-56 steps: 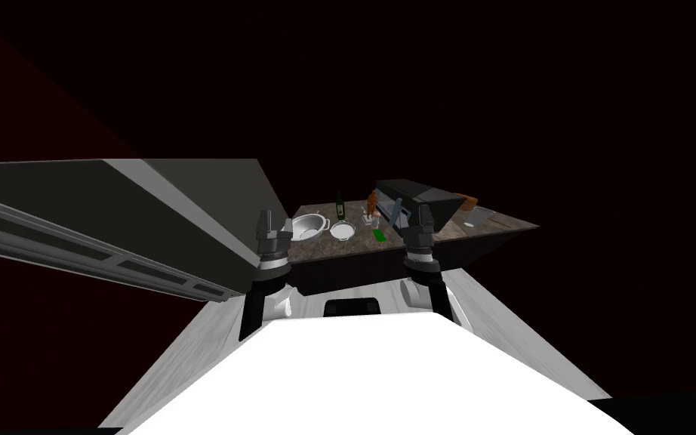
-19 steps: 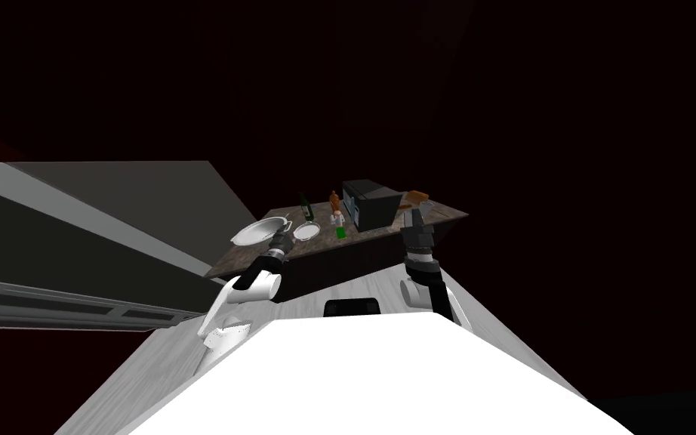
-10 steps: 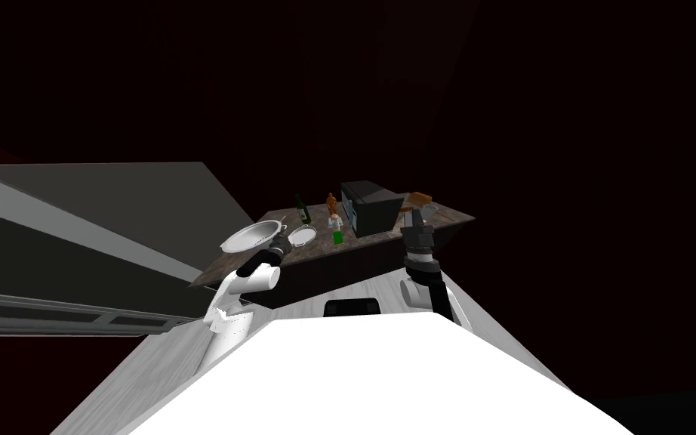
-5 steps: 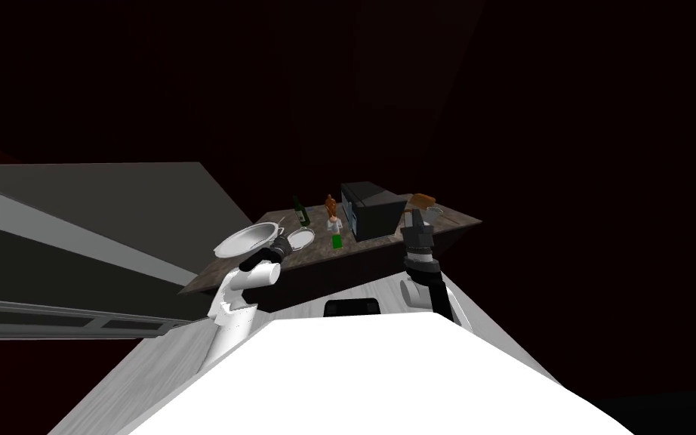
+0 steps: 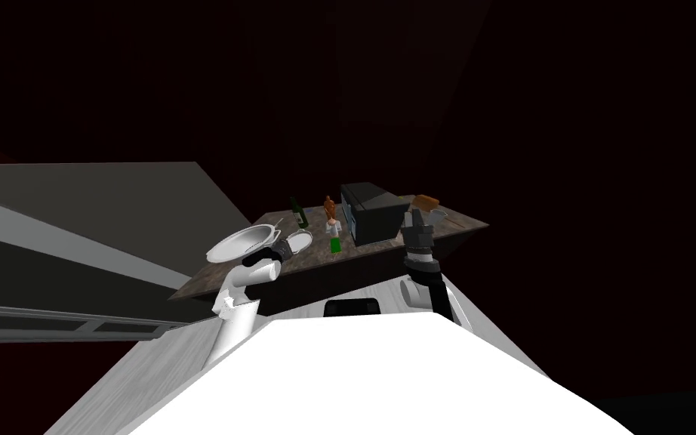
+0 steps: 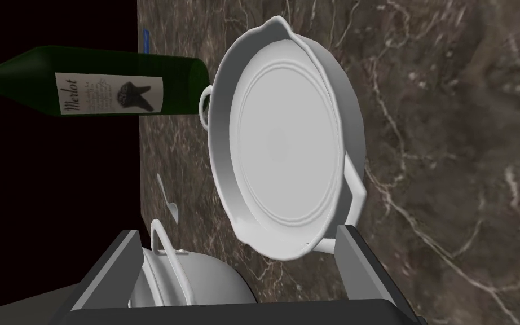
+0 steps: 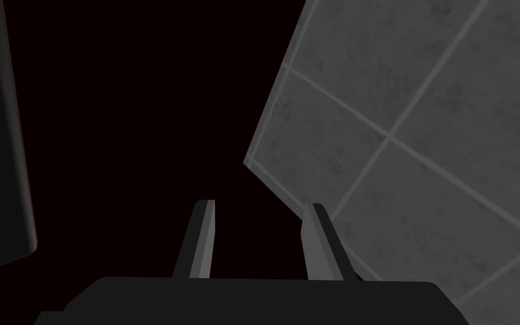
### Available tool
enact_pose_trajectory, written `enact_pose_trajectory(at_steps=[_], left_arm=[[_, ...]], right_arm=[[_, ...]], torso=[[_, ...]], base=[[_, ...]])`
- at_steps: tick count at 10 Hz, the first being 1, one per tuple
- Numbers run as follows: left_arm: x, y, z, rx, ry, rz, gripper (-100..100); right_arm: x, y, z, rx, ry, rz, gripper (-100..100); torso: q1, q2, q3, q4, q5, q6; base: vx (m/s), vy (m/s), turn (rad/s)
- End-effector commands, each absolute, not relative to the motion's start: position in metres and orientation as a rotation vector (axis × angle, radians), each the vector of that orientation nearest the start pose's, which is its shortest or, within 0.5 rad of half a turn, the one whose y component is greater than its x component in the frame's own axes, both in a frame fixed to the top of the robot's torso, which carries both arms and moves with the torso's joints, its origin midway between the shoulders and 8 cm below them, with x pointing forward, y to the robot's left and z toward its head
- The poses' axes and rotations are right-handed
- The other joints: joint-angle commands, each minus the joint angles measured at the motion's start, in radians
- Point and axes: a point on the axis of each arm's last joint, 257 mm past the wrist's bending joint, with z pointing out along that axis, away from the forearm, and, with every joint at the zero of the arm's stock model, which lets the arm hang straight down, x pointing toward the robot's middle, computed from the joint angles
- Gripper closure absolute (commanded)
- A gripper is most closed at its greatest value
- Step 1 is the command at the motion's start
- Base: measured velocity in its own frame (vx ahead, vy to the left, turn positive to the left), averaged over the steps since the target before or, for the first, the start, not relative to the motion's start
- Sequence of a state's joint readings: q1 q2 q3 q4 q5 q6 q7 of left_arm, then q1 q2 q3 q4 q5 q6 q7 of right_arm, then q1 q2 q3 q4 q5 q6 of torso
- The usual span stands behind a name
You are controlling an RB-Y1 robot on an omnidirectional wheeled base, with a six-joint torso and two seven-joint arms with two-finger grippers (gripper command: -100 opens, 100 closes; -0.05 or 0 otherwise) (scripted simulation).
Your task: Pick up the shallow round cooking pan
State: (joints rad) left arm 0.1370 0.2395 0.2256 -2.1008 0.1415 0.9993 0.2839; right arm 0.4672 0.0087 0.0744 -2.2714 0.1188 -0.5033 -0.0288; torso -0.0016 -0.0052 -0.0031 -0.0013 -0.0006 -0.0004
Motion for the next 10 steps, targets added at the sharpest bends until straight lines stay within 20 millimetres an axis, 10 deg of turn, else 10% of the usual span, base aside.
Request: enact_pose_trajectory(at_steps=[1,7,8,9,10], left_arm=[[0.437,0.389,-0.256,-1.916,1.268,-0.781,-100],[0.417,0.389,-0.292,-2.021,1.311,-0.705,-100],[0.416,0.389,-0.294,-2.025,1.313,-0.701,0],[0.419,0.39,-0.3,-2.025,1.312,-0.702,-100],[0.421,0.391,-0.304,-2.024,1.312,-0.701,-100]], right_arm=[[0.352,-0.237,0.031,0.587,0.653,1.346,0],[0.352,-0.237,0.031,0.587,0.653,1.346,0],[0.352,-0.237,0.031,0.587,0.653,1.347,0],[0.352,-0.237,0.031,0.587,0.653,1.347,0],[0.352,-0.237,0.031,0.587,0.653,1.346,0]], torso=[[0.0,0.0,0.0,0.0,0.0,0.0],[0.002,0.004,0.002,0.001,0.0,0.0],[0.002,0.005,0.003,0.001,0.0,0.0],[0.003,0.006,0.003,0.001,0.0,0.0],[0.003,0.005,0.003,0.001,0.001,0.0]], base=[[0.095,-0.035,0.029],[0.039,-0.015,0.009],[0.0,0.0,0.0],[0.023,0.0,-0.002],[0.043,0.005,-0.003]])
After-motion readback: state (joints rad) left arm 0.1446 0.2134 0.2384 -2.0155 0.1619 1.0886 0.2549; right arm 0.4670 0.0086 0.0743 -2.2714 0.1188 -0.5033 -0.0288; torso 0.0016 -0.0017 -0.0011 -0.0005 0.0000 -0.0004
